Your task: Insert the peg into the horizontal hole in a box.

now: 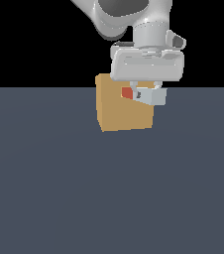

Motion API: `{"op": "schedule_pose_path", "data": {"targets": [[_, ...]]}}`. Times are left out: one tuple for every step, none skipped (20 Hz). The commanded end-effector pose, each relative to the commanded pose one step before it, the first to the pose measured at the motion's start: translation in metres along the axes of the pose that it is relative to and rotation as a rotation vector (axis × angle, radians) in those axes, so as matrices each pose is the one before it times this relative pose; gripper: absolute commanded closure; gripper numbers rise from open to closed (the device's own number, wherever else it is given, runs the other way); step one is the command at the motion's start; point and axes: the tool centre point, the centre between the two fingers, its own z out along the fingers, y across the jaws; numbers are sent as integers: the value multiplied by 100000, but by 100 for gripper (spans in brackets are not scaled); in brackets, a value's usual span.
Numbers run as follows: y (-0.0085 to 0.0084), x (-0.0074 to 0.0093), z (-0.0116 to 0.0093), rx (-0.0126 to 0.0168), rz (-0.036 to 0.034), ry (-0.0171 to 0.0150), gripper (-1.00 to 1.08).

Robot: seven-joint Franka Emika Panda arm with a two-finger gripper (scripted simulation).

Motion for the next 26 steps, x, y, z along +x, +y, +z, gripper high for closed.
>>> {"op": "schedule_pose_path", "data": {"targets": [[133, 14, -316, -550, -57, -19, 108], [-111, -3, 265, 459, 26, 19, 108], [-3, 46, 0, 0, 0, 0, 108], [-8, 141, 1, 0, 0, 0, 108], [-12, 235, 1, 0, 0, 0, 108], [-14, 330, 2, 0, 0, 0, 108], [-22, 433, -31, -47, -13, -2, 108], [-14, 518, 3, 0, 0, 0, 108], [-20, 617, -31, -48, -8, -2, 108], [-10, 705, 4, 0, 0, 0, 108], [-16, 802, -30, -49, -5, -1, 108], [-6, 892, 5, 0, 0, 0, 108], [-13, 987, -30, -49, -3, 0, 108], [-12, 1076, -29, -49, -2, 0, 108], [-11, 1047, -30, -49, -1, 1, 108], [0, 952, 4, 0, 0, 0, 108], [-5, 857, -31, -49, 2, 1, 108], [8, 765, 3, 0, 0, 0, 108], [6, 668, -32, -49, 3, 1, 108], [21, 577, 3, 0, 0, 0, 108], [20, 480, -32, -49, 6, -1, 108], [34, 390, 2, 0, 0, 0, 108], [39, 297, 1, 0, 0, 0, 108], [38, 205, 1, 0, 0, 0, 108], [28, 114, 1, 0, 0, 0, 108], [10, 34, 0, 0, 0, 0, 108]]}}
